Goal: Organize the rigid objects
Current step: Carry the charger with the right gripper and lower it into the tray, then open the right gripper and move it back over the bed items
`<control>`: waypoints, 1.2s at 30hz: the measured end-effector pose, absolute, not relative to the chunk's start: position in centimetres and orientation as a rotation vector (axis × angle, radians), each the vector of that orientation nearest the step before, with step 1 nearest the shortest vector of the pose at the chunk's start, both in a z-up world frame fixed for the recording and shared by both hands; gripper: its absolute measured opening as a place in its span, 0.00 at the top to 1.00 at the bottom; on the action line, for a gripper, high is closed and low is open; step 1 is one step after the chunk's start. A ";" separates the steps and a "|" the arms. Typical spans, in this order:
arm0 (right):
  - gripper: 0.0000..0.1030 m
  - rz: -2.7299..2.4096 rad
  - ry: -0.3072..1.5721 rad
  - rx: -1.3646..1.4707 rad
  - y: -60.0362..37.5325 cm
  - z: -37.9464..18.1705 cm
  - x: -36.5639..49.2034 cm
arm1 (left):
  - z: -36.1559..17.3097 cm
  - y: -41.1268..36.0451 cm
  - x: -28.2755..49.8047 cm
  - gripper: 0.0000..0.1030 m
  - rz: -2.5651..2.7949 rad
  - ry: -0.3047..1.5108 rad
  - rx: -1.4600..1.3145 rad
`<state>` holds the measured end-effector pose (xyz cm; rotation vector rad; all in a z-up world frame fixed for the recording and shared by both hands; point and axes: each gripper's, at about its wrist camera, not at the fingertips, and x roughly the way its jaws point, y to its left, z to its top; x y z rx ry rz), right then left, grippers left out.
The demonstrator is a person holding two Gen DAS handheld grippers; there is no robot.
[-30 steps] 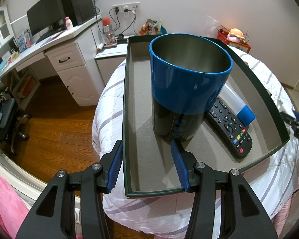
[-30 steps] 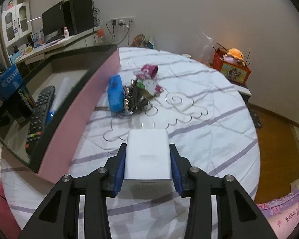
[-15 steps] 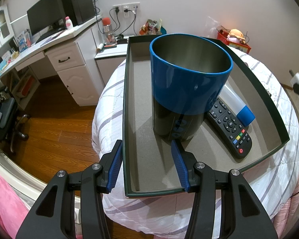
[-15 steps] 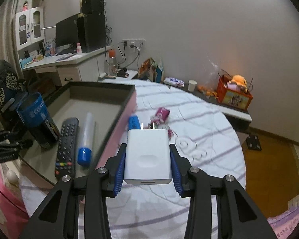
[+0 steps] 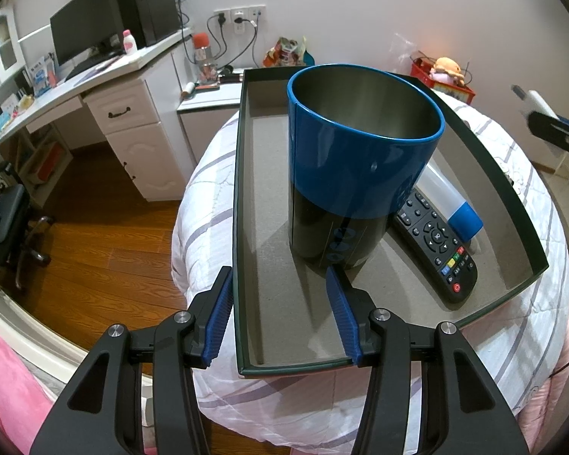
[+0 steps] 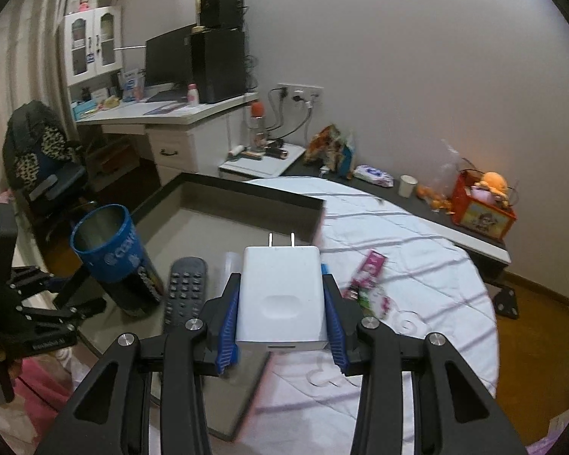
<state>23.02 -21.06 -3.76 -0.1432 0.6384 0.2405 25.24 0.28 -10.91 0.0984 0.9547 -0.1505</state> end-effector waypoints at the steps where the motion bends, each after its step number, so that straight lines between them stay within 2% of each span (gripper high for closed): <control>1: 0.60 0.251 0.643 -0.145 -20.7 -3.8 23.3 | -10.9 0.3 25.3 0.51 -0.150 0.955 0.099; 22: 0.60 0.236 0.879 -0.332 -15.7 -9.2 33.3 | -11.2 0.0 25.8 0.50 -0.167 0.952 0.104; 36: 0.60 0.267 0.974 -0.349 -15.4 -10.3 34.0 | -11.4 0.0 26.0 0.49 -0.163 0.952 0.114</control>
